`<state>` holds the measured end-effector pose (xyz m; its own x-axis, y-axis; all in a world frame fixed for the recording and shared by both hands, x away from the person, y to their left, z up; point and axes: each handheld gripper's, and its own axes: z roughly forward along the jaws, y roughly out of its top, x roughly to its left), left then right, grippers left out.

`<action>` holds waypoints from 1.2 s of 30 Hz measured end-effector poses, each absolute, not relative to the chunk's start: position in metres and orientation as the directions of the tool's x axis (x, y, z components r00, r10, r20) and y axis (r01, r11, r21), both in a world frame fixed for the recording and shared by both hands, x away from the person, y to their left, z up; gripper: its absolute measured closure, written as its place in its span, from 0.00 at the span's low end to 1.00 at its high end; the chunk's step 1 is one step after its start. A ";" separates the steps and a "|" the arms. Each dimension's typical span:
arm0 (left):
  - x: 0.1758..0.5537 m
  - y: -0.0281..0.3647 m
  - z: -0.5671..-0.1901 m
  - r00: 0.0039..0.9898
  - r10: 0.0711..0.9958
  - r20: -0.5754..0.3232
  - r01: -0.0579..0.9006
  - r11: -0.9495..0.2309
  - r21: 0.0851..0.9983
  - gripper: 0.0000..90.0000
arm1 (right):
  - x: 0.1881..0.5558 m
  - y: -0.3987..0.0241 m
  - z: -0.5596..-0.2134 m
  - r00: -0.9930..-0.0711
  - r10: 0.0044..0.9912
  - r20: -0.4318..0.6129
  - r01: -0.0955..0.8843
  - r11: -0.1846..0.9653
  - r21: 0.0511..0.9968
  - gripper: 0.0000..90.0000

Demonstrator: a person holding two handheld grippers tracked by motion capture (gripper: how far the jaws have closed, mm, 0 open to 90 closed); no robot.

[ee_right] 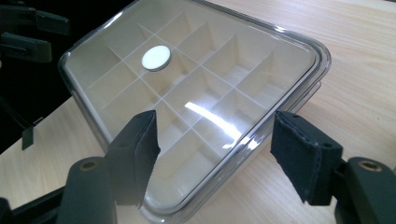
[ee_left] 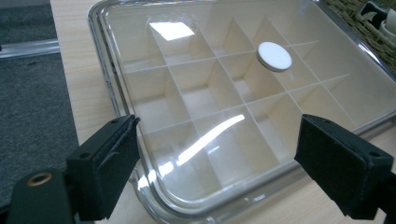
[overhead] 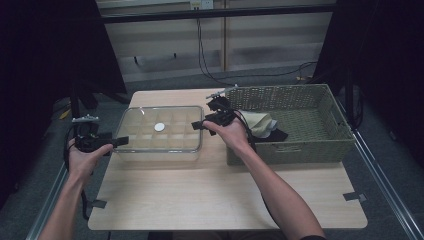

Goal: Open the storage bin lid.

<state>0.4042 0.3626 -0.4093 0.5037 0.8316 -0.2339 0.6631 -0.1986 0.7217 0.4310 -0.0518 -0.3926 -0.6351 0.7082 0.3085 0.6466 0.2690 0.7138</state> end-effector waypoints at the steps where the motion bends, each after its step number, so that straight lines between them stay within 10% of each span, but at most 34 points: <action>1: 0.408 0.363 -0.411 0.503 0.832 -0.234 0.667 -0.201 0.718 0.15 | 0.434 -0.051 -0.394 -0.631 0.712 0.306 0.650 0.271 0.709 0.35; 36: 0.453 0.372 -0.435 0.443 0.846 -0.297 0.763 -0.182 0.621 0.11 | 0.496 -0.031 -0.409 -0.522 0.811 0.265 0.771 0.316 0.552 0.20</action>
